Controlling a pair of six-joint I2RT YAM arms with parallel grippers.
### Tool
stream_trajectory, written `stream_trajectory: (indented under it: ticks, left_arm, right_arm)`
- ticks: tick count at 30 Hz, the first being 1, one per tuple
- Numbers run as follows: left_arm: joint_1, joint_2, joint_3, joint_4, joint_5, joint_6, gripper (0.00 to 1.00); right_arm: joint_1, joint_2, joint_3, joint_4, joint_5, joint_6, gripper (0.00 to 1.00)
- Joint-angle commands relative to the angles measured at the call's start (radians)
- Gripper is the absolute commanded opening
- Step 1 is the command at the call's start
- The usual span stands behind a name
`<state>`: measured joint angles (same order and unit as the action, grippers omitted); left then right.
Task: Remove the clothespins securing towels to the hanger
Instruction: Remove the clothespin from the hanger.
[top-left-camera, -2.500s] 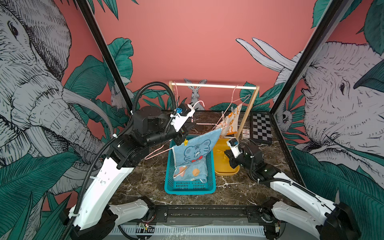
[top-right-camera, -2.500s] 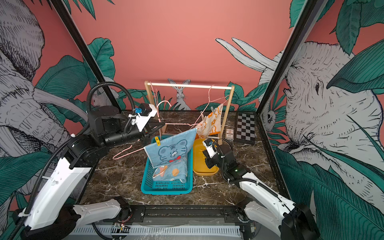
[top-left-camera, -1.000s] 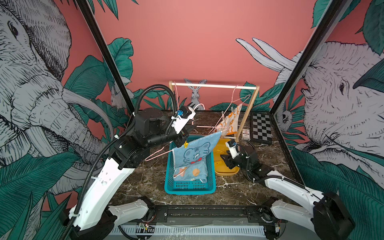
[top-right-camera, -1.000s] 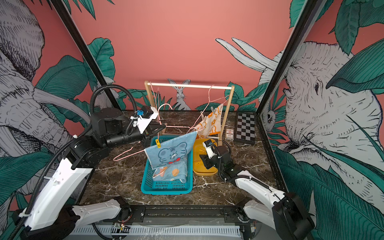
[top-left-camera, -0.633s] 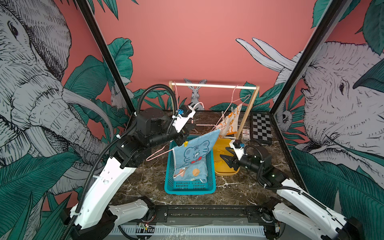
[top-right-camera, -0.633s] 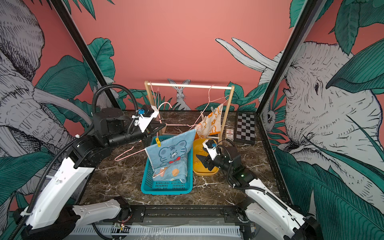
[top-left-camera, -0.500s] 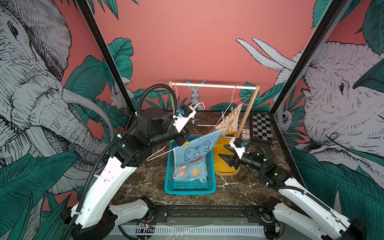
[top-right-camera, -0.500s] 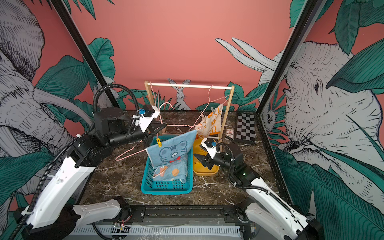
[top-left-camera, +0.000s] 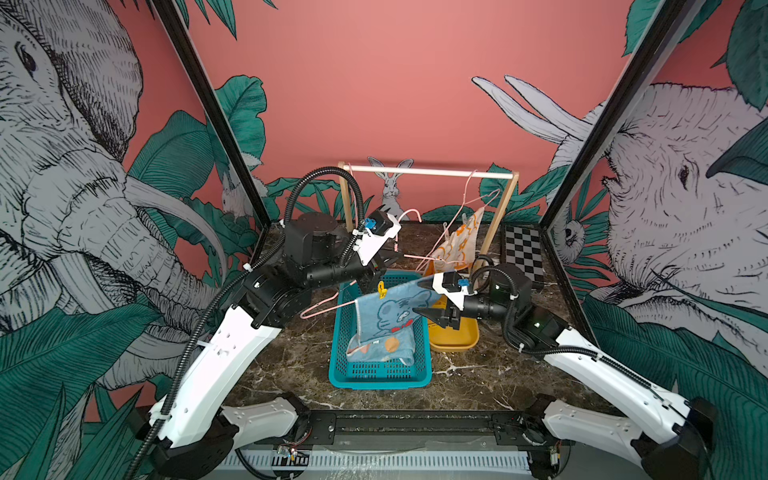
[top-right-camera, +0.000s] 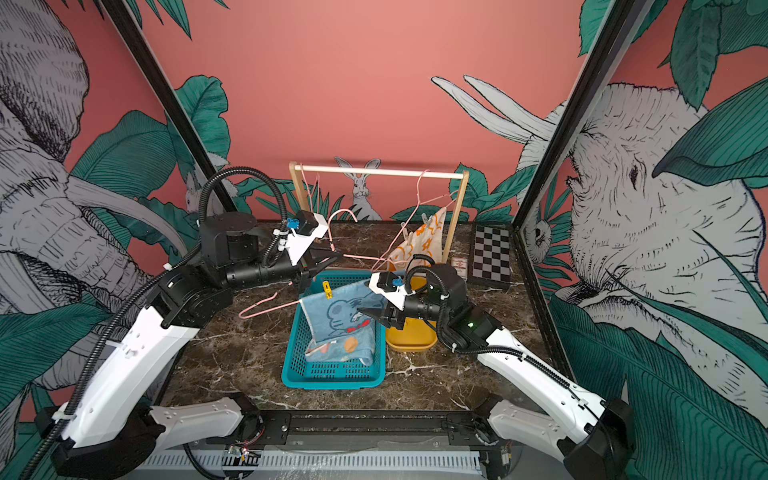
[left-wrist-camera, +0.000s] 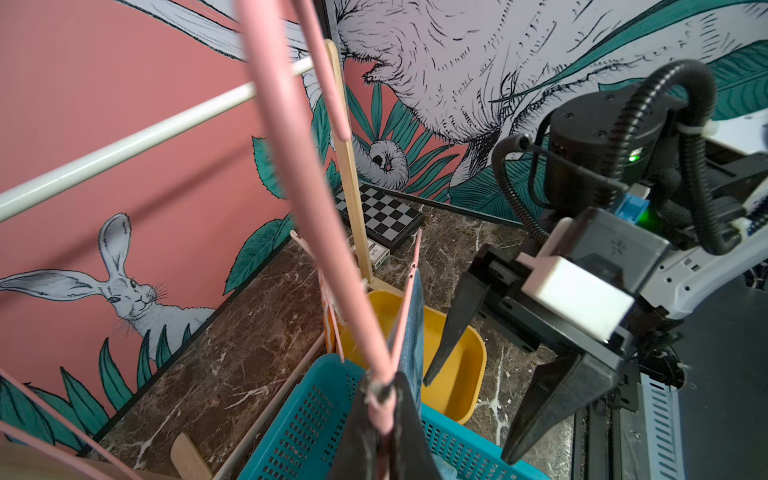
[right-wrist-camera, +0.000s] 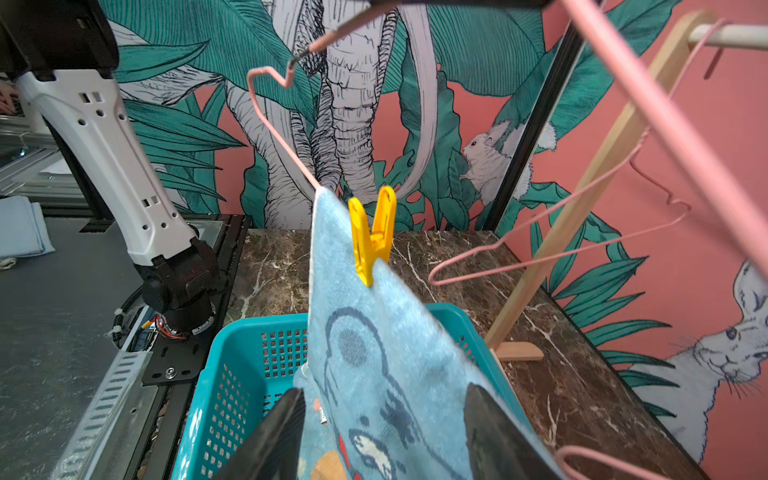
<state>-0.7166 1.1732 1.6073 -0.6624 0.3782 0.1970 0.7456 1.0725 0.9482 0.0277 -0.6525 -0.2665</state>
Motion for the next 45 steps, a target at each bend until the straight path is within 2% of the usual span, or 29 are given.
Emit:
stream_trajectory:
  ticks: [1, 14, 30, 45]
  left_arm:
    - [0.0, -0.003, 0.011, 0.061, 0.054, -0.019, 0.0]
    - [0.0, 0.012, 0.003, 0.088, 0.117, -0.04, 0.0]
    - [0.0, 0.015, -0.004, 0.089, 0.126, -0.042, 0.0]
    - [0.0, 0.012, -0.001, 0.088, 0.127, -0.04, 0.0]
  right_arm:
    - [0.017, 0.023, 0.056, -0.003, -0.045, -0.065, 0.61]
    - [0.046, 0.131, 0.176, -0.033, -0.086, -0.109, 0.62]
    - [0.072, 0.194, 0.25, -0.064, -0.117, -0.132, 0.6]
    - [0.089, 0.228, 0.29, -0.092, -0.136, -0.141, 0.41]
